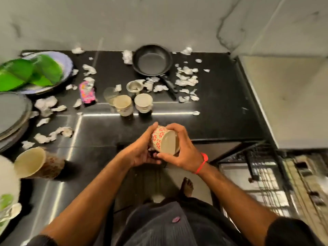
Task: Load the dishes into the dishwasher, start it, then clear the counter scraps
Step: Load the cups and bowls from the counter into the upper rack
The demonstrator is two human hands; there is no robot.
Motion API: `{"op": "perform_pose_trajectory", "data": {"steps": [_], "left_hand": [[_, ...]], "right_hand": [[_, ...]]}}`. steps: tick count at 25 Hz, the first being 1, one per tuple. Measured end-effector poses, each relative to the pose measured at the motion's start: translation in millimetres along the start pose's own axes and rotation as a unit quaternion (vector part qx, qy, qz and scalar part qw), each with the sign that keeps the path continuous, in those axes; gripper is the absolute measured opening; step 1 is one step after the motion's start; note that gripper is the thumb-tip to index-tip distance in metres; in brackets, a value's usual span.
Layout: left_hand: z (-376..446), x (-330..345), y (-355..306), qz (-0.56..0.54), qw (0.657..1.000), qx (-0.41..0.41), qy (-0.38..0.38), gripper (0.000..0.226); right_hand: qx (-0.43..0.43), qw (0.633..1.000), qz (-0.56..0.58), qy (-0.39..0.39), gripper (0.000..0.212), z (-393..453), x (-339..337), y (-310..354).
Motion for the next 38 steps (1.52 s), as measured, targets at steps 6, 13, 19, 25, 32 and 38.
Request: {"op": "perform_pose_trajectory", "data": {"steps": [6,13,19,25,32,38], "left_hand": [[40,105,26,0.203,0.973,-0.104,0.039,0.081],[90,220,74,0.331,0.915,-0.188,0.131,0.091],[156,344,102,0.375,0.913,-0.122,0.106,0.056],[240,435,127,0.456,0.886,-0.055,0.062,0.054],[306,451,127,0.63,0.774,0.039,0.057,0.055],[316,453,137,0.64,0.766,0.029,0.054,0.052]], "right_hand": [[0.088,0.989,-0.075,-0.089,0.091,-100,-81,-30],[0.296,0.93,-0.014,-0.219,0.086,-209,-153,-81],[0.389,0.873,0.02,-0.293,0.085,-270,-221,-159],[0.507,0.8,0.046,-0.318,0.085,-306,-266,-291],[0.593,0.789,-0.002,-0.161,0.093,-284,-260,-429],[0.591,0.804,-0.029,-0.06,0.091,-285,-240,-458]]}}
Point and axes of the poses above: each hand's wrist, its own z-axis towards the middle knuckle, its own x-axis out of the palm, y = z × x, the point moved 3 cm from there along z, towards the middle knuckle, and after that the axes turned 7 degrees about -z, right-handed, at the moved point
